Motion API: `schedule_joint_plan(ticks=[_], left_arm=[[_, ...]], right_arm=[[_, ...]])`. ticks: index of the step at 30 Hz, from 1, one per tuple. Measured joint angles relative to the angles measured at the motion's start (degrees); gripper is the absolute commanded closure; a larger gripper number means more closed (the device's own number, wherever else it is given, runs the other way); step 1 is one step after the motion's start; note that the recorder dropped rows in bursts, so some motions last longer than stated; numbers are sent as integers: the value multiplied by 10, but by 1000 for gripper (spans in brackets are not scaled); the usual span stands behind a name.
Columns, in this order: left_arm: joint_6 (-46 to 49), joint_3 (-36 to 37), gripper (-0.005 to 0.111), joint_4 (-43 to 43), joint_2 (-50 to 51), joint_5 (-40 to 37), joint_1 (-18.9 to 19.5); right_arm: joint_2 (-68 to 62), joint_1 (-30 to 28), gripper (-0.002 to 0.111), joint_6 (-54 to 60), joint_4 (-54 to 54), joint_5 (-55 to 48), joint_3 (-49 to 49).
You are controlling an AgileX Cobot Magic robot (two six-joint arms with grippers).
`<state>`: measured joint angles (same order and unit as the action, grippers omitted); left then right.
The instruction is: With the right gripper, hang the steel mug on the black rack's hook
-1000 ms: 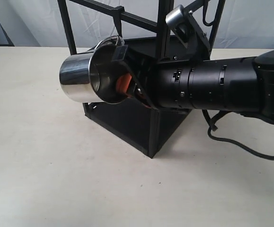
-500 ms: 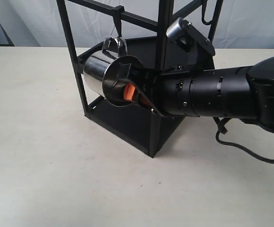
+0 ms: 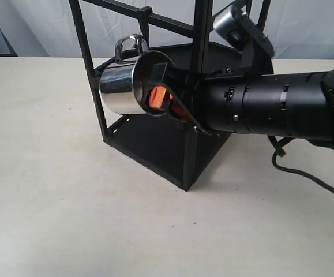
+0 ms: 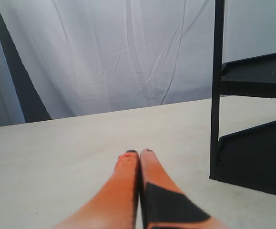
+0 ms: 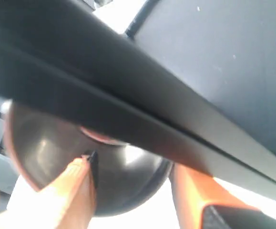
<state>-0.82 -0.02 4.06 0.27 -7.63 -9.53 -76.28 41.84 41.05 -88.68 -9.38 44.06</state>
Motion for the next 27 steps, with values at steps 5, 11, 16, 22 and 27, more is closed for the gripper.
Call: schedule_joint_plan(ticks=[5, 11, 16, 22, 27], left_arm=[[0, 0, 105, 0, 0, 0, 0], [0, 0, 105, 0, 0, 0, 0], [0, 0, 105, 0, 0, 0, 0], [0, 0, 105, 0, 0, 0, 0], [0, 0, 105, 0, 0, 0, 0]], right_arm=[[42, 0, 65, -1, 11, 6, -8], [64, 0, 66, -8, 14, 10, -34], [64, 0, 66, -15, 14, 12, -42], [64, 0, 66, -22, 14, 34, -42], [64, 0, 66, -22, 13, 36, -42]])
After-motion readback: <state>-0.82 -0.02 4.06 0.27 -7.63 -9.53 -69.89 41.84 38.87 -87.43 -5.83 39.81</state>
